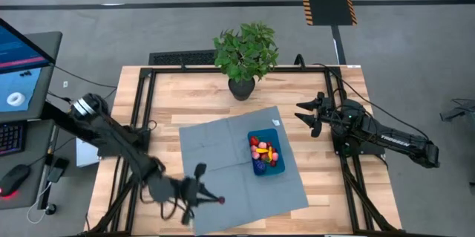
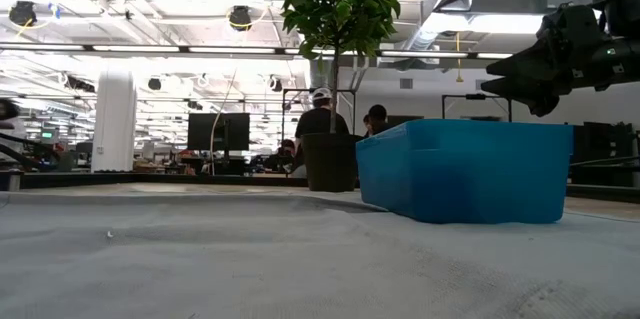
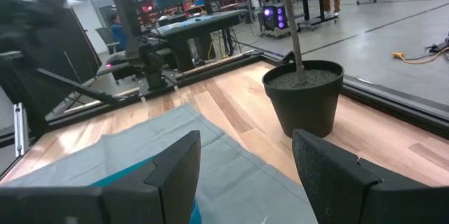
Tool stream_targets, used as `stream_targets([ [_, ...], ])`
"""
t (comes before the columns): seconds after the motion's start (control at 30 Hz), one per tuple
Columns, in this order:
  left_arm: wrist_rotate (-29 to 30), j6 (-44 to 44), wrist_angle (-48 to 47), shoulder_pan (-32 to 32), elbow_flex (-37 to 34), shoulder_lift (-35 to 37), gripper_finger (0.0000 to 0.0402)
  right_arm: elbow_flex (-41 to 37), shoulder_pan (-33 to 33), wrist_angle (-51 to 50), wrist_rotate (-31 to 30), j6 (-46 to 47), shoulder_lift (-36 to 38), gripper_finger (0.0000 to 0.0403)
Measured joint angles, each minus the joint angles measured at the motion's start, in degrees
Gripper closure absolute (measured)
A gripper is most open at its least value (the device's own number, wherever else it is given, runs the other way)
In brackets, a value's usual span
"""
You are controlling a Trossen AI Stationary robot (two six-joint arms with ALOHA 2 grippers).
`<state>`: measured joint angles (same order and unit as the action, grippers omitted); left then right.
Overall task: Pick and placing Produce into tupperware
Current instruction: Put the red cherry into the bin
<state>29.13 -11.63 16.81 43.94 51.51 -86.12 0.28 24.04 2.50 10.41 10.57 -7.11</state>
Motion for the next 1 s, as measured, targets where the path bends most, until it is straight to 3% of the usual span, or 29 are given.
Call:
stream_targets([
  [0.2,-13.45,0.13,25.37,-6.25,-18.79,9.80,0.0401,0.00,0.02,0.00,0.00,0.00,0.02,0.0154],
  [0.27,-15.02,0.41,33.43,-8.27,-24.33,12.08,0.0401,0.02,0.01,0.00,0.00,0.00,0.00,0.0154],
  [0.37,-13.07,-0.15,44.08,-11.67,-31.82,14.76,0.0401,0.01,0.00,0.00,0.00,0.00,0.01,0.0154],
  [0.5,-4.40,-5.17,54.23,-16.78,-38.49,17.37,0.0401,0.00,0.01,0.00,0.00,0.00,0.00,0.0154],
  [0.57,0.09,-9.31,56.36,-19.25,-40.78,18.27,0.0401,0.00,0.00,0.00,0.00,0.00,0.02,0.0154],
  [0.67,1.76,-17.23,56.70,-23.44,-42.74,18.86,0.0401,0.00,0.00,0.00,0.00,0.00,0.02,0.0154],
  [0.87,-2.29,-36.98,48.72,-30.74,-42.89,16.58,0.0401,0.01,0.01,0.00,0.00,0.00,0.00,0.0154],
  [1.0,-6.50,-39.67,45.27,-31.45,-41.06,13.97,0.0401,0.00,0.01,0.00,0.00,0.00,0.01,0.0154],
])
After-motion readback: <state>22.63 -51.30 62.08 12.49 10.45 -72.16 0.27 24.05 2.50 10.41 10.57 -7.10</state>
